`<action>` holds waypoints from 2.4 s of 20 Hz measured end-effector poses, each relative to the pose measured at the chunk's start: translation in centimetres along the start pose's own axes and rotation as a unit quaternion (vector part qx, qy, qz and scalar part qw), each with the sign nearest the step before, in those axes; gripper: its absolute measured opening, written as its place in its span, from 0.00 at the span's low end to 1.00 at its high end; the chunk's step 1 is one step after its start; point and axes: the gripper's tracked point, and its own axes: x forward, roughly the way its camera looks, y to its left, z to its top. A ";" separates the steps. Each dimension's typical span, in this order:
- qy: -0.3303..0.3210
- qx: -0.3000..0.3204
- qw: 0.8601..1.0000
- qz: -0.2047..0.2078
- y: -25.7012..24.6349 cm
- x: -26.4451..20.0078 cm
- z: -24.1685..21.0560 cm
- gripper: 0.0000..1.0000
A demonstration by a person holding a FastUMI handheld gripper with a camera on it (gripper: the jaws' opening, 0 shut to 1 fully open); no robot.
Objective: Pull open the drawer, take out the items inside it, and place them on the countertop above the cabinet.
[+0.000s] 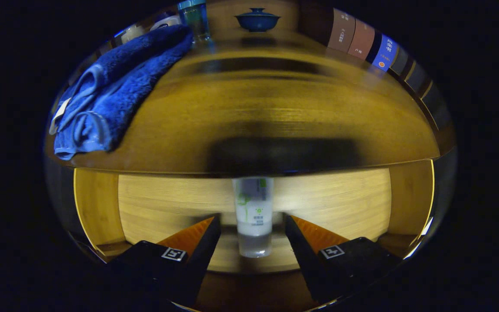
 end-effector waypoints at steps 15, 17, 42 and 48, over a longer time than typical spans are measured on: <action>-0.011 -0.007 0.999 0.035 0.0 -3.2 -1.7 0.40; -0.024 -0.017 0.999 0.044 0.3 -4.9 -2.3 0.40; -0.152 0.000 0.987 0.051 -0.1 -12.4 10.1 0.39; -0.122 0.015 0.992 0.035 -0.3 -8.4 14.8 0.40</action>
